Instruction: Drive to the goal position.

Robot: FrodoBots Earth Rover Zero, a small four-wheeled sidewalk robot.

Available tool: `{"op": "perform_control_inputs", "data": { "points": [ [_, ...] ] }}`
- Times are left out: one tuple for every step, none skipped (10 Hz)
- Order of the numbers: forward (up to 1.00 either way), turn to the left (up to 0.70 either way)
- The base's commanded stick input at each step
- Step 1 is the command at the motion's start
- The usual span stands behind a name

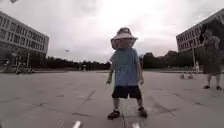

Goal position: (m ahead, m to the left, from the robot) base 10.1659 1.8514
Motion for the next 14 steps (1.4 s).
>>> {"op": "perform_control_inputs", "data": {
  "points": [
    [0.00, -0.70],
    [0.00, -0.70],
    [0.00, -0.70],
    [0.00, -0.70],
    [0.00, -0.70],
    [0.00, -0.70],
    [0.00, -0.70],
    [0.00, -0.70],
    [0.00, -0.70],
    [0.04, -0.70],
    [0.01, -0.70],
    [0.01, -0.45],
    [0.03, -0.10],
    [0.02, 0.00]
  ]
}}
